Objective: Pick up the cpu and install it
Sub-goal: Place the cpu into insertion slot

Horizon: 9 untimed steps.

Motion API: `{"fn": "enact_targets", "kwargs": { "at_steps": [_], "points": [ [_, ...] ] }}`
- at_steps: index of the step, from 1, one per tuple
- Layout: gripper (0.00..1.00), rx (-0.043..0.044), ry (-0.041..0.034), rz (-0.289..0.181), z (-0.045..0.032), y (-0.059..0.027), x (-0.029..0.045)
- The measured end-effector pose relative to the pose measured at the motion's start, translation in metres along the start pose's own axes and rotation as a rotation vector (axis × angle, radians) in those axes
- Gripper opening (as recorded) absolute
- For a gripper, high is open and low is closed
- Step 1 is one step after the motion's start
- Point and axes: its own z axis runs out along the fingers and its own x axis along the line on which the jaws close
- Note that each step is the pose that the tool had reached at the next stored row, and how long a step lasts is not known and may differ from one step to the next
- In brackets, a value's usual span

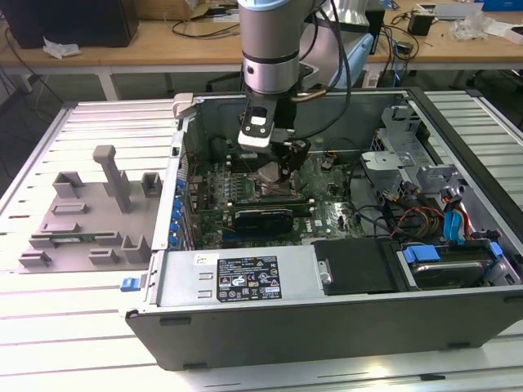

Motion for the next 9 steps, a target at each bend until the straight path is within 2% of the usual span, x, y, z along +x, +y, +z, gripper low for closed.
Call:
{"fn": "enact_targets", "kwargs": {
  "at_steps": [5, 9],
  "points": [
    [0.55, 0.0026, -0.0065, 0.133, 0.0003, 0.0000, 0.0000],
    [0.55, 0.0043, -0.0107, 0.217, 0.0004, 0.0000, 0.0000]
  ]
}}
